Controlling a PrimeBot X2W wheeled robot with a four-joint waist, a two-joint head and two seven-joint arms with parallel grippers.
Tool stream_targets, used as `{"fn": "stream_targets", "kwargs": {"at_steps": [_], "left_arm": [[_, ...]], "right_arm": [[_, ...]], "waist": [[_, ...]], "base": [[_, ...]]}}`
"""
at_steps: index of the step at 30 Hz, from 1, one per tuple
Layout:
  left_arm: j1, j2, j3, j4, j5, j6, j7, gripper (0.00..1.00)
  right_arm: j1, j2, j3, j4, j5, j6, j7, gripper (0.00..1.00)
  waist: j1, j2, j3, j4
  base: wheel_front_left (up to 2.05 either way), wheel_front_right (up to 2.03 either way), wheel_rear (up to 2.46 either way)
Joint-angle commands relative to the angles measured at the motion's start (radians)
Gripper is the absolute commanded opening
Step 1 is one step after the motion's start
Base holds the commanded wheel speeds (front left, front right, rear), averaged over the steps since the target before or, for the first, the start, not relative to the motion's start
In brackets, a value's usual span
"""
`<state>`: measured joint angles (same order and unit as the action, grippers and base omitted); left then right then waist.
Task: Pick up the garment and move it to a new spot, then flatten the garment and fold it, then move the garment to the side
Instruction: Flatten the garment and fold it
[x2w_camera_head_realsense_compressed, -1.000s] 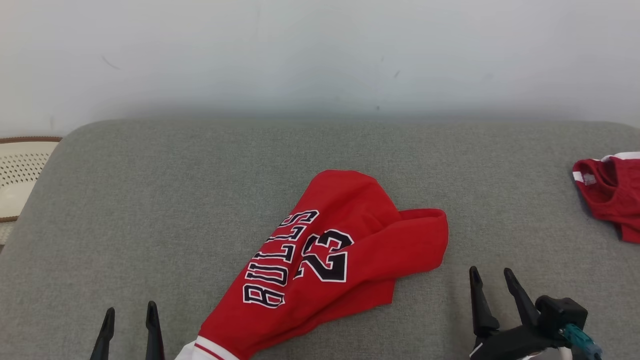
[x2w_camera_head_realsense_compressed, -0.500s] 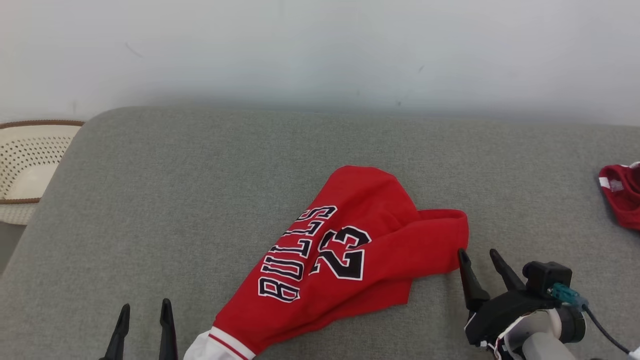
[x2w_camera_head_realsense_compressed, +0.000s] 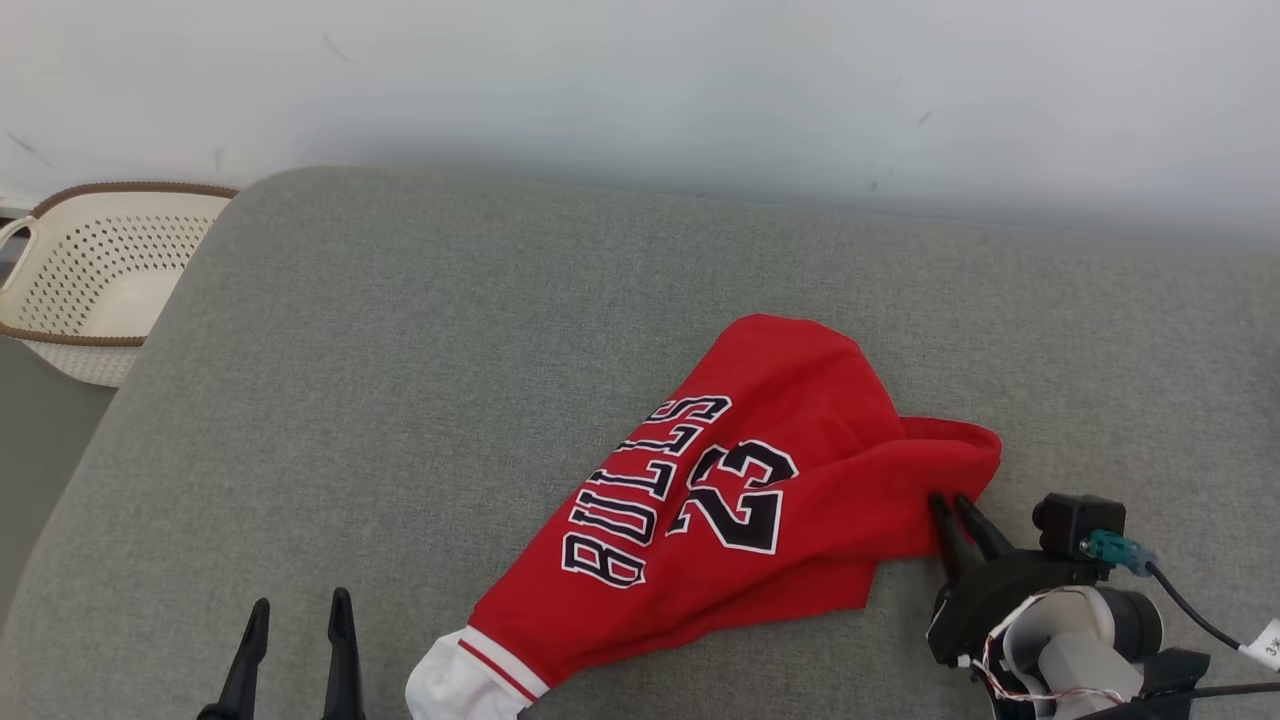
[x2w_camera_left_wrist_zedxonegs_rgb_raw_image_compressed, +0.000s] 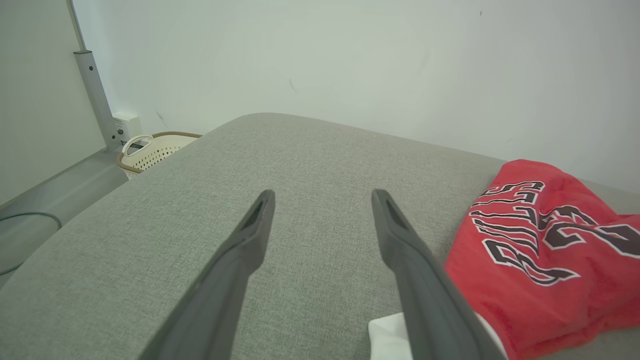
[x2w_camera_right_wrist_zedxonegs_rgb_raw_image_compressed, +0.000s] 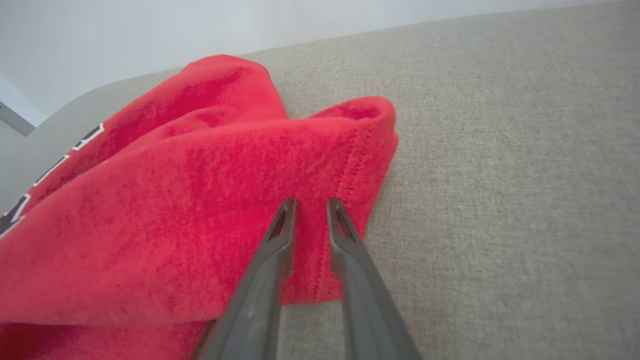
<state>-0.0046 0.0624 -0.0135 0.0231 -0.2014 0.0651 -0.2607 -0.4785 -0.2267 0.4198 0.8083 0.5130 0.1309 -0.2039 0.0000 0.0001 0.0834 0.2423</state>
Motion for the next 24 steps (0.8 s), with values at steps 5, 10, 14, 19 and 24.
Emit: {"fn": "stream_targets", "kwargs": {"at_steps": [5, 10, 14, 19, 24], "left_arm": [[0.003, -0.005, 0.018, 0.014, 0.007, -0.002, -0.003, 1.0], [0.016, -0.009, 0.025, 0.017, 0.006, -0.007, -0.003, 1.0], [0.027, -0.01, 0.028, 0.014, 0.005, -0.004, -0.003, 1.0], [0.031, -0.011, 0.026, 0.011, -0.003, -0.005, -0.003, 1.0], [0.03, -0.011, 0.027, 0.013, -0.006, -0.005, -0.003, 1.0]], "right_arm": [[-0.016, -0.007, 0.036, -0.018, 0.028, 0.0, -0.048, 0.0], [-0.013, -0.032, 0.044, -0.109, 0.044, 0.0, -0.061, 0.0], [-0.006, -0.052, 0.025, -0.182, 0.058, 0.0, -0.061, 0.0], [0.027, -0.082, 0.028, -0.222, 0.068, 0.0, -0.043, 0.0], [0.047, -0.082, 0.023, -0.224, 0.062, 0.0, -0.031, 1.0]], "waist": [[0.0, -0.0001, -0.015, -0.015], [0.0, -0.0001, -0.042, -0.047], [0.0, -0.0001, -0.052, -0.066], [0.0, -0.0001, -0.053, -0.082], [0.0, -0.0001, -0.051, -0.089]], "base": [[0.0, 0.0, 0.0], [0.0, 0.0, 0.0], [0.0, 0.0, 0.0], [0.0, 0.0, 0.0], [0.0, 0.0, 0.0]]}}
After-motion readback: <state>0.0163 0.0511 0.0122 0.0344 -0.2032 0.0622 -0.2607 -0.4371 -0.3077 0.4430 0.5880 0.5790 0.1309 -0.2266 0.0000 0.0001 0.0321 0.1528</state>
